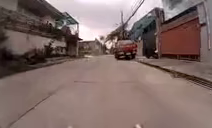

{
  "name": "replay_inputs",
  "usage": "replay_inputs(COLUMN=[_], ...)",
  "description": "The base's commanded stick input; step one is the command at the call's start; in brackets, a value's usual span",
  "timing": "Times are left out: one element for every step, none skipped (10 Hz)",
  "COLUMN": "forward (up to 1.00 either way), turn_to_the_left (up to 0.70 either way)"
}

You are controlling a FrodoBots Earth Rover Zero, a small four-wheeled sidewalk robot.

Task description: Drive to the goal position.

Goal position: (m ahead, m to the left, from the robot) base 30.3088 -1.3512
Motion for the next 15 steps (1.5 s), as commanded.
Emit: replay_inputs(forward=[1.0, 1.0, 1.0, 1.0, 1.0, 1.0, 1.0, 1.0, 1.0, 1.0, 1.0, 0.98, 1.0, 1.0, 0.99], turn_to_the_left=[0.03, 0.03, 0.03, 0.03, 0.03, 0.03, 0.03, 0.03, 0.03, 0.03, 0.03, 0.03, 0.03, 0.03, 0.03])
